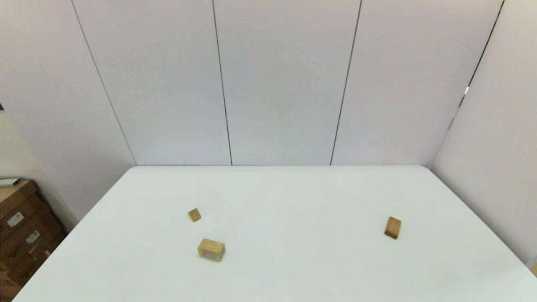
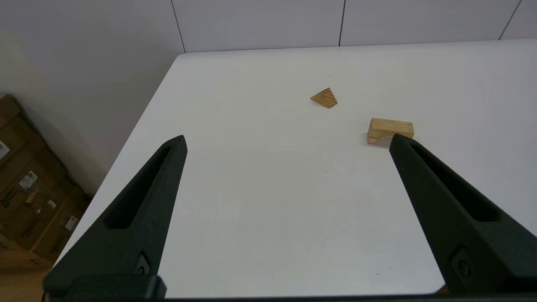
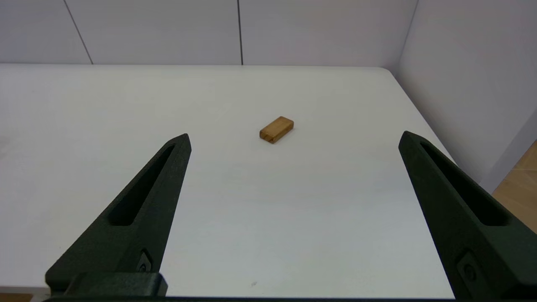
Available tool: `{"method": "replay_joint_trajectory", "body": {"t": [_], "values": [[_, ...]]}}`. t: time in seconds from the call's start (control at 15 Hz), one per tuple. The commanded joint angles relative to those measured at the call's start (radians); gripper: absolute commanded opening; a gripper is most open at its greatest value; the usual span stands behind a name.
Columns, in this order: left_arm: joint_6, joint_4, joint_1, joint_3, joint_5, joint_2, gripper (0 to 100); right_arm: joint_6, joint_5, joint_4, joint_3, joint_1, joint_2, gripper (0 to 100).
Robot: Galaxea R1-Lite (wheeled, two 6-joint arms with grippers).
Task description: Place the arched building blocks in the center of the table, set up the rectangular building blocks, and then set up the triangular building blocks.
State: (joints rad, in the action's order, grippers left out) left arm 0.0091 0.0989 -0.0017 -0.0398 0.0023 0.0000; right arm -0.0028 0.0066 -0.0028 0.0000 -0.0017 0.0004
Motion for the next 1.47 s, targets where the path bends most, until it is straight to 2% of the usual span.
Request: {"method": "replay_joint_trajectory", "body": {"t": [0.07,1.47], "values": [[0.000,0.001,-0.001,0.000,0.001,0.002,100,0.000,0.001,0.000,0.000,0.000,0.000,100],[0.014,0.007,0.000,-0.005,-0.004,0.002,100,0.000,0.001,0.000,0.000,0.000,-0.002,100]]}}
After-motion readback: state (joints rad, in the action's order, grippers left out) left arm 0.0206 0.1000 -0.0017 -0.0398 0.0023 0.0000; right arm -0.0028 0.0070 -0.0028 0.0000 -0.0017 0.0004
